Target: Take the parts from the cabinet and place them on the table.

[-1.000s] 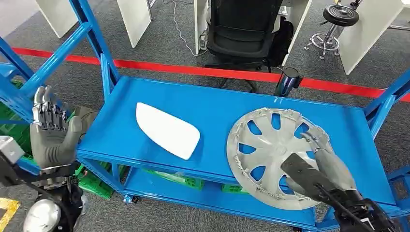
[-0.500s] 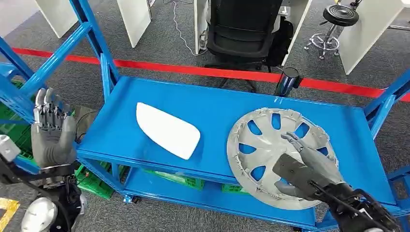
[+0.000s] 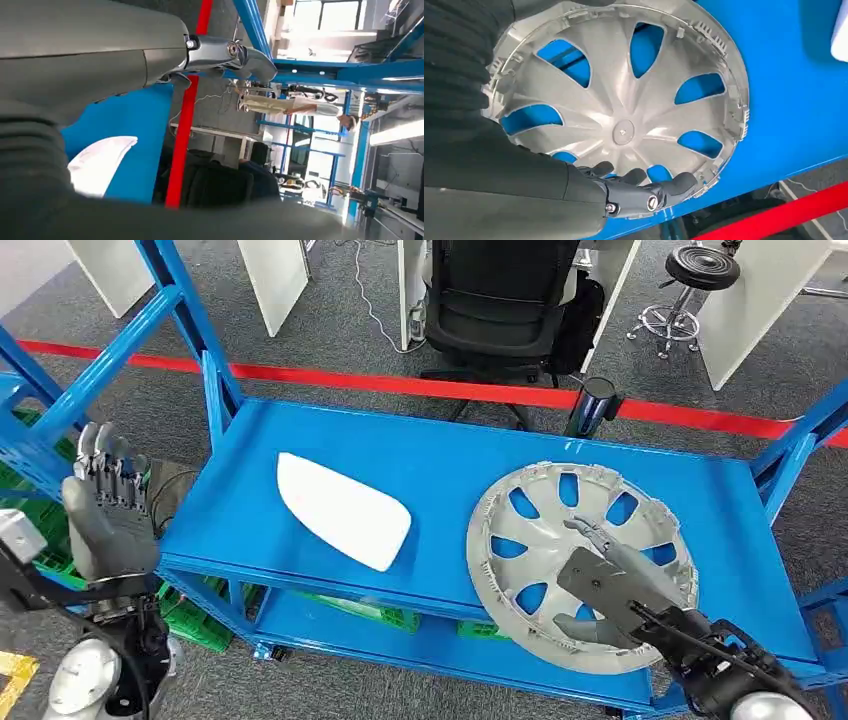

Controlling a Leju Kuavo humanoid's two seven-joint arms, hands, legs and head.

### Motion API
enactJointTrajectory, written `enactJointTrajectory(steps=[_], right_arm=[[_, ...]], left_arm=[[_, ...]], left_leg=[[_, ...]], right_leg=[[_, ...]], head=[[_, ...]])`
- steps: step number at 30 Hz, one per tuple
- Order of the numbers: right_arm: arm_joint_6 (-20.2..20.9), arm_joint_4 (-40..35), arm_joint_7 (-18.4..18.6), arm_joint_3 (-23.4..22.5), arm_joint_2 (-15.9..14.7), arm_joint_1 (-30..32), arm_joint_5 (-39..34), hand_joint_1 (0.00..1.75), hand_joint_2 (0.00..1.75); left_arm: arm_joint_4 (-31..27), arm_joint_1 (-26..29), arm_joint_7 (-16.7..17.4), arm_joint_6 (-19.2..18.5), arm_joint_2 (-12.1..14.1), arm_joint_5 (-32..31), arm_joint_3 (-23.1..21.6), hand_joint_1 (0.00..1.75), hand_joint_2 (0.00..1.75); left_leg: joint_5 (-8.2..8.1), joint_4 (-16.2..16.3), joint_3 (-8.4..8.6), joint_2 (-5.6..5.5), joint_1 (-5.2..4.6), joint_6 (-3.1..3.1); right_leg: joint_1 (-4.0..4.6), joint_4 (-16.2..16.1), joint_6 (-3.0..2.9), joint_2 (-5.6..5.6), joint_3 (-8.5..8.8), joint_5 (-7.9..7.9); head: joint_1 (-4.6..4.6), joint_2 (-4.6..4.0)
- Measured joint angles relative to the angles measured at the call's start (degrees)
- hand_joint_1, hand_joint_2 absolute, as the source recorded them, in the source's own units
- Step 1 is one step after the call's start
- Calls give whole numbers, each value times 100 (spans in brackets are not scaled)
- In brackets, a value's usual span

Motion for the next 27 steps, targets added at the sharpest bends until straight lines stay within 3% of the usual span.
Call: enactJointTrajectory(steps=[6, 7, 8, 13, 16, 21, 27], right_arm=[[-214, 46, 0, 157, -135, -140, 151, 0, 175], [-207, 44, 0, 166, -153, -169, 160, 0, 175], [-175, 46, 0, 170, -175, -197, 201, 0, 175], [164, 68, 0, 291, -164, -665, 319, 0, 175], [195, 98, 0, 455, -107, -952, 321, 0, 175], [70, 144, 0, 732, 22, -1297, 330, 0, 175], [-452, 153, 0, 1001, 160, -1382, 524, 0, 175]], left_arm=[[13, 0, 225, 37, 20, -260, -13, 0, 0], [2, 4, 254, 30, 28, -291, -15, 0, 175], [-24, 1, 289, 22, 50, -332, -15, 0, 0], [-129, 0, -131, 131, 50, -365, -15, 0, 0], [-168, 4, -197, 170, 31, -332, -17, 0, 0], [-168, 2, -227, 181, -26, -251, -28, 0, 0], [-168, 18, -50, 205, -42, -306, -39, 0, 0]], left_leg=[[0, -1, -3, 0, 0, 0], [0, -1, -4, 0, 0, 0], [0, -2, -5, 0, 0, 0], [0, -4, -6, 1, 1, 0], [1, -4, -8, -5, 2, 0], [1, -4, -8, -5, 2, 0], [1, -3, -9, -6, 1, 0]], right_leg=[[0, 0, 0, -1, -2, 0], [0, 0, 0, -1, -3, 0], [0, 0, 0, -1, -3, 0], [2, 1, 0, 4, -6, 0], [2, 1, 0, -10, -5, 0], [2, 2, 0, -10, -4, 0], [1, 0, 0, -11, -2, 0]], head=[[-48, 0], [-44, 0], [-42, 0], [-33, 0], [-37, 0], [-37, 0], [-20, 0]])
